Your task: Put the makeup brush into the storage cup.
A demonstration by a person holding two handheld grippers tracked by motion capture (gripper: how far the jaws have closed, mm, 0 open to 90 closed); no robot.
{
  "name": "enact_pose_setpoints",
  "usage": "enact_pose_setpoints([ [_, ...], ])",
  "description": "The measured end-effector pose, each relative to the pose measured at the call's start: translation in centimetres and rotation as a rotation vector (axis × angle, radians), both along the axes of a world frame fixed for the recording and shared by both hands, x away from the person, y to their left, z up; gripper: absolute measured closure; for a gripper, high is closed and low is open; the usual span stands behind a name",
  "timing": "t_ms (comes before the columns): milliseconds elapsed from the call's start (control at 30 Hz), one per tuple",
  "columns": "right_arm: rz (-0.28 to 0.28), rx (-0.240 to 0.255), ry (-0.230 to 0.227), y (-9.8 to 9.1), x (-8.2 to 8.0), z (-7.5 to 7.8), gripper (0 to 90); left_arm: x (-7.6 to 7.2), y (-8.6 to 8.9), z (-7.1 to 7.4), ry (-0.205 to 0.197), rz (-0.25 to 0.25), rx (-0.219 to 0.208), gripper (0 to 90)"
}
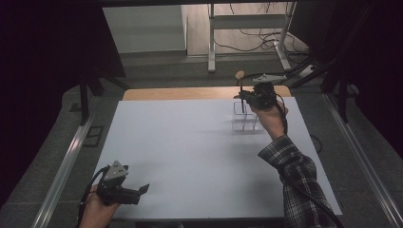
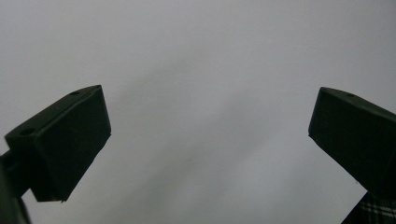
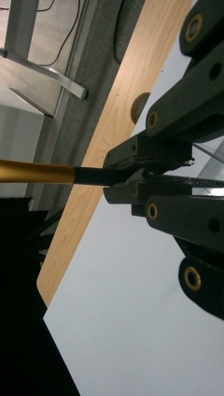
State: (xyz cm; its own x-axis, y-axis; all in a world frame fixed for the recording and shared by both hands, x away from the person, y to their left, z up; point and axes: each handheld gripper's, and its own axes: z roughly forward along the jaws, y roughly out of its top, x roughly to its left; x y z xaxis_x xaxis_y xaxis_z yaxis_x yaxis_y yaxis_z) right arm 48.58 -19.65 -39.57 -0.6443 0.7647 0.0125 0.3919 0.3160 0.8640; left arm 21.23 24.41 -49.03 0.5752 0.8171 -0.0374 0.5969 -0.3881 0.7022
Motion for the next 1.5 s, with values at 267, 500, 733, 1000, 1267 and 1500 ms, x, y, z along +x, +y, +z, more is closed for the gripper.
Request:
enact_pose_setpoints([
  [267,-0.001,-0.006,0.009,0.5,0.3,-0.7,83.5,0.0,0.0,0.0,0.0,0.001,-0.001,0.0],
  [500,-0.001,-0.016,0.019,0.5,0.5,-1.6,83.5,0.0,0.0,0.0,0.0,0.0,0.001,0.0],
  [733,0.002,-0.024,0.028,0.6,0.5,-2.5,83.5,0.0,0.0,0.0,0.001,0.0,0.001,0.0],
  [1000,-0.001,-0.026,0.042,0.4,0.5,-3.4,83.5,0.0,0.0,0.0,0.003,0.0,0.001,0.0],
  [1267,-0.001,-0.037,0.055,0.5,0.5,-4.4,83.3,0.0,0.0,0.0,0.004,0.0,0.002,0.0],
  [1500,-0.004,-0.046,0.063,0.4,0.4,-5.0,83.0,0.0,0.0,0.0,0.005,0.0,0.003,0.0],
])
